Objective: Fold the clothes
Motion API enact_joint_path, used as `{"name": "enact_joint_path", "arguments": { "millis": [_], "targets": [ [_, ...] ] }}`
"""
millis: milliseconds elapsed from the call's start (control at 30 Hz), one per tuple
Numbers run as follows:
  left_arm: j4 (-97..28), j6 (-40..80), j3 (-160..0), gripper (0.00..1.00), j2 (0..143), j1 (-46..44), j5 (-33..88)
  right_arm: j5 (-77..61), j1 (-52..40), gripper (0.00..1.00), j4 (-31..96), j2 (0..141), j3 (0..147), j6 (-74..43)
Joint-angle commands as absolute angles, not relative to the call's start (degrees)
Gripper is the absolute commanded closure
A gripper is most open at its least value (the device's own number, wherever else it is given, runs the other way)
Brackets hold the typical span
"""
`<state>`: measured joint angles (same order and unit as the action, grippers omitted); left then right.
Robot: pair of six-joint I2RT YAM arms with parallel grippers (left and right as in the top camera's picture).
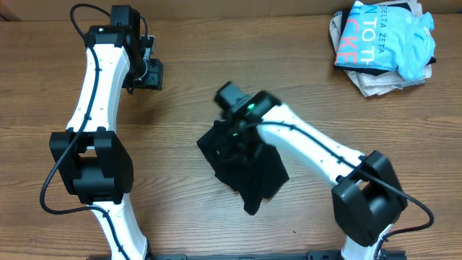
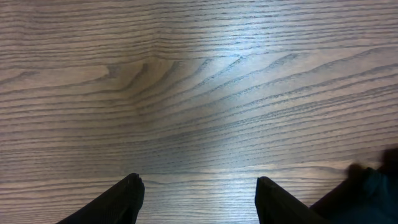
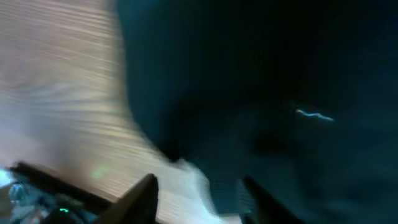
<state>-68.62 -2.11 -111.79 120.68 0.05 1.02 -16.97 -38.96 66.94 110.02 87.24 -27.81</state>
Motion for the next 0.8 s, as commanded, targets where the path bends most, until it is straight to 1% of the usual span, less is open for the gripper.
{"name": "enact_joint_path", "arguments": {
  "millis": [0,67,167,367,467,600,767],
  "targets": [
    [-68.45,-3.25,-112.62,0.39,121.40,0.43,0.86,-13.98,-37.69,0.45,70.17,110.08,88.31,-24.91],
    [-68.29,-3.25,-112.62,0.39,121.40,0.43,0.86,-12.78,-37.87,0.44,72.64,110.08,87.13,-24.80],
    [-68.27,-3.25,-112.62,0.39,121.40,0.43,0.86,-12.49,-38.54,0.44,73.60,110.08,83.46,-24.86],
    [-68.29,-3.27,-112.62,0.38,121.40,0.43,0.86,-12.43,-38.81,0.44,69.73,110.10,73.12,-25.28],
    [-68.31,-3.25,-112.62,0.39,121.40,0.43,0.86,-10.09,-37.85,0.43,67.90,110.10,69.67,-25.34],
    [-68.31,-3.25,-112.62,0.39,121.40,0.43,0.89,-3.68,-33.98,0.36,67.40,110.13,68.10,-25.54],
    [-68.36,-3.25,-112.62,0.39,121.40,0.43,1.06,3.22,-25.61,0.35,61.36,110.28,68.10,-25.47]
  ]
}}
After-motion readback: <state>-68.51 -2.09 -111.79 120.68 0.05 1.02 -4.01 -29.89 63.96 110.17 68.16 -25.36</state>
